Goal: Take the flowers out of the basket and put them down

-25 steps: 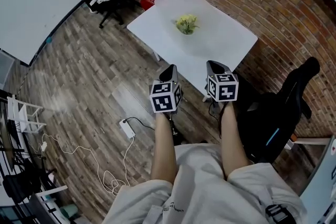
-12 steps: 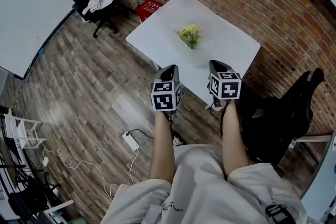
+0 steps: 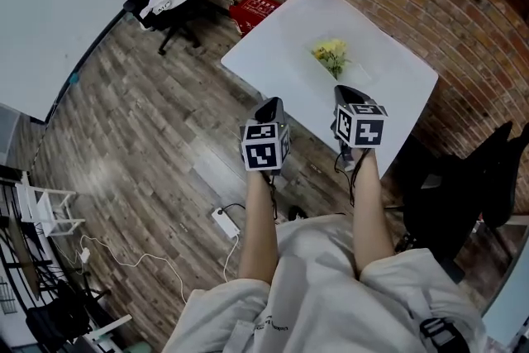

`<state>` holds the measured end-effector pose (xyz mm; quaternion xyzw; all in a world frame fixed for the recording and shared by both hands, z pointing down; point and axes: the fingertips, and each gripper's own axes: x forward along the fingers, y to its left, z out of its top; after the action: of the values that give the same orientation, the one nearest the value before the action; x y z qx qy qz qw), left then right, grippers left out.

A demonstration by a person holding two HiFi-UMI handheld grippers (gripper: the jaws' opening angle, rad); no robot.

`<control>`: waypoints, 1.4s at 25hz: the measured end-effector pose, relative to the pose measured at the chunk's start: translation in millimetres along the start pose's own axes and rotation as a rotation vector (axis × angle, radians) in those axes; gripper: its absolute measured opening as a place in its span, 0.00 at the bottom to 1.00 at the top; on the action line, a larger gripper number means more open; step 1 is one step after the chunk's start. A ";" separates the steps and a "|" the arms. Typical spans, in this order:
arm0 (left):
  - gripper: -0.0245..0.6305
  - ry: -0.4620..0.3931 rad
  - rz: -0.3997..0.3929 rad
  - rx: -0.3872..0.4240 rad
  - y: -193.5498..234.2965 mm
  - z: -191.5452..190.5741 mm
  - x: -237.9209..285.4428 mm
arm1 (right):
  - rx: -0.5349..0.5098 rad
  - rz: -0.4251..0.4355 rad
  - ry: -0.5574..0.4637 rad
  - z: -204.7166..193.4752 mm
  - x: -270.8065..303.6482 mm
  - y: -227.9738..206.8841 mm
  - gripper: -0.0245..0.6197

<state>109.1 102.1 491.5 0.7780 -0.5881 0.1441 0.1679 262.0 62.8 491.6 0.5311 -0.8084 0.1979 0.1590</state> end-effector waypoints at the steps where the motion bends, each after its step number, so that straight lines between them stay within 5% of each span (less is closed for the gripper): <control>1: 0.07 -0.001 -0.003 0.002 3.2 0.7 2.5 | -0.003 0.001 -0.002 2.1 5.8 4.9 0.07; 7: 0.07 -0.019 -0.051 0.025 6.3 2.5 4.3 | 0.003 0.006 -0.002 1.8 20.0 27.4 0.07; 12: 0.07 -0.044 -0.070 -0.040 11.5 3.4 7.0 | 0.002 0.011 0.031 -4.7 32.9 38.5 0.07; 21: 0.07 0.003 -0.068 -0.029 30.7 2.4 37.5 | 0.016 0.026 0.085 -10.7 69.1 38.3 0.07; 35: 0.07 -0.031 -0.134 0.048 40.8 87.0 105.2 | 0.039 0.027 -0.001 84.1 114.4 28.5 0.07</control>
<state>100.2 -36.9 461.1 0.8215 -0.5336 0.1347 0.1492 187.7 -59.1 467.4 0.5232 -0.8116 0.2156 0.1454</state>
